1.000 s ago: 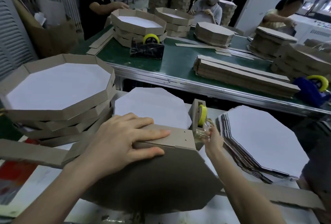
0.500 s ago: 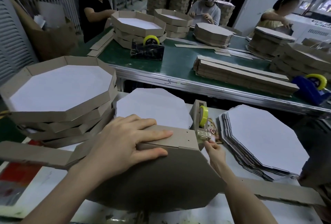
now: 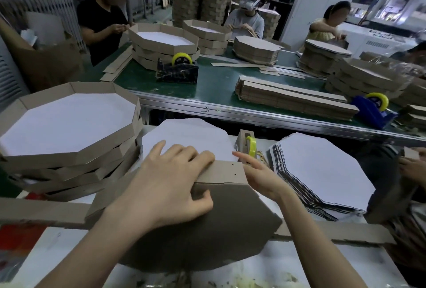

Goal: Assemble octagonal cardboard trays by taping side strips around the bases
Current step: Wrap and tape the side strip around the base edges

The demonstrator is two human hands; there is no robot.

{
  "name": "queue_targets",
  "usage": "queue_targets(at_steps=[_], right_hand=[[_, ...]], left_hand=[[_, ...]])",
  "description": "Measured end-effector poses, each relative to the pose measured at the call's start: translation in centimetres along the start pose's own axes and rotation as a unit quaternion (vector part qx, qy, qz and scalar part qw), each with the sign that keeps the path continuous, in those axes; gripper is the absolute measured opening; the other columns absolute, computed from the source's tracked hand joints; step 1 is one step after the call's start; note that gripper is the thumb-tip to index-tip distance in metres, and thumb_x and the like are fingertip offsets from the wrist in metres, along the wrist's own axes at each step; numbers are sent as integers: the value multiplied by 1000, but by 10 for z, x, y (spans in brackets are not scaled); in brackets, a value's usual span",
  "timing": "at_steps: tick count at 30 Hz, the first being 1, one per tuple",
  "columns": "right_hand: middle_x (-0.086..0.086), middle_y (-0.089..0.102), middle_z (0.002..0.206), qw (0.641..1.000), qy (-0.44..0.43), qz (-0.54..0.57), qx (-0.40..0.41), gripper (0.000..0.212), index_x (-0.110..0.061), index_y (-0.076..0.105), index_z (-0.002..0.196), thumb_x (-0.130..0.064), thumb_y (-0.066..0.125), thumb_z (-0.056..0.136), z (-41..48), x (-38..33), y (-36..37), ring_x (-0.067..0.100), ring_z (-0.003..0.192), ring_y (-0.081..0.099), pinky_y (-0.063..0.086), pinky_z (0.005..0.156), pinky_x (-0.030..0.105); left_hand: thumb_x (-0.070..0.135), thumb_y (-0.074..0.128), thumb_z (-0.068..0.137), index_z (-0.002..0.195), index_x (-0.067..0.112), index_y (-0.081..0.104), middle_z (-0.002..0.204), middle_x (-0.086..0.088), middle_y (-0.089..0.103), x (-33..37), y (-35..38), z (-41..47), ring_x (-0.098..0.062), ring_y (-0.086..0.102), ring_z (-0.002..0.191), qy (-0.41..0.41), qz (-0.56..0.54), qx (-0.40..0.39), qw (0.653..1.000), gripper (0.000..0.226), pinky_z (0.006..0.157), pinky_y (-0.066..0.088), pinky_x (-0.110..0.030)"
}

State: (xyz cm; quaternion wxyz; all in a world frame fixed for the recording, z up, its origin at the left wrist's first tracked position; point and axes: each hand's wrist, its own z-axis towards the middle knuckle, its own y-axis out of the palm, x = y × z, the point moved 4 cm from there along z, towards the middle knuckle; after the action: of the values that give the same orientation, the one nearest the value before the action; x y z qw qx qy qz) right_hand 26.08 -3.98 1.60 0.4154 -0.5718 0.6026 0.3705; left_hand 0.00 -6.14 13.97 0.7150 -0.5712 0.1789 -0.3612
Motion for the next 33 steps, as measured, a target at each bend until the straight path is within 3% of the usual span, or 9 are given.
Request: queue_targets(at_steps=[2, 5, 9, 12, 16, 23, 27, 30, 33], right_hand=[[25, 55, 119, 994, -19, -35, -100, 40, -47, 51, 137, -34, 54, 99, -19, -27, 17, 45, 112, 55, 47, 93, 46], [13, 59, 133, 980, -31, -111, -164, 38, -46, 52, 138, -43, 50, 99, -48, -49, 35, 33, 121, 58, 52, 97, 45], [29, 58, 115, 967, -89, -221, -88, 37, -44, 60, 129, -52, 45, 96, -82, -66, 38, 35, 96, 57, 45, 87, 51], [-1, 56, 73, 945, -150, -288, -32, 36, -42, 59, 131, -50, 45, 98, -103, -89, 41, 7, 71, 54, 45, 72, 23], [-9, 45, 54, 915, -235, -327, -18, 43, -29, 56, 135, -37, 61, 93, -121, -121, 57, 5, 51, 40, 32, 52, 16], [-10, 68, 68, 905, -237, -351, -44, 55, -28, 51, 139, -26, 71, 89, -115, -123, 106, 9, 60, 57, 47, 59, 21], [-6, 71, 77, 909, -232, -344, -47, 56, -32, 48, 142, -24, 69, 91, -110, -110, 128, 17, 68, 59, 52, 68, 38], [-6, 71, 76, 915, -238, -323, -41, 58, -33, 47, 143, -23, 70, 90, -111, -110, 130, 12, 64, 56, 48, 60, 26], [-9, 69, 72, 919, -235, -314, -33, 60, -31, 46, 144, -19, 70, 90, -116, -107, 131, 7, 57, 51, 43, 55, 17]], left_hand=[[72, 33, 75, 133, 37, 38, 127, 9, 53, 18, 5, 10, -16, 48, 120, 29, 18, -13, 999, 68, 108, 31, -43], [83, 39, 78, 143, 34, 26, 133, 8, 50, 34, 17, 22, -16, 50, 118, 54, 43, -55, 996, 82, 92, 41, -36], [90, 30, 71, 134, 39, 33, 119, 14, 56, 19, 11, 14, -13, 57, 106, 53, 51, -26, 997, 81, 77, 45, -32], [96, 20, 64, 135, 44, 35, 122, 18, 58, -4, -3, -6, -11, 59, 105, 30, -1, 4, 1000, 90, 80, 49, -33], [95, 32, 63, 134, 37, 49, 120, 8, 65, -40, -16, -37, -17, 62, 93, -33, -114, 82, 990, 93, 75, 52, -38], [86, 50, 59, 134, 32, 51, 125, 13, 56, -85, 22, -79, -17, 56, 109, -107, -259, 85, 956, 93, 86, 48, -35], [88, 50, 62, 129, 55, 35, 120, 29, 44, -99, 31, -94, -7, 50, 107, -101, -281, 102, 949, 76, 80, 42, -25], [81, 51, 71, 138, 58, 25, 128, 39, 31, -90, 22, -92, 5, 39, 116, -65, -255, 123, 957, 76, 88, 42, -25], [75, 50, 79, 142, 52, 33, 143, 28, 33, -66, 5, -80, 3, 33, 129, 6, -216, 131, 968, 70, 99, 36, -29]])
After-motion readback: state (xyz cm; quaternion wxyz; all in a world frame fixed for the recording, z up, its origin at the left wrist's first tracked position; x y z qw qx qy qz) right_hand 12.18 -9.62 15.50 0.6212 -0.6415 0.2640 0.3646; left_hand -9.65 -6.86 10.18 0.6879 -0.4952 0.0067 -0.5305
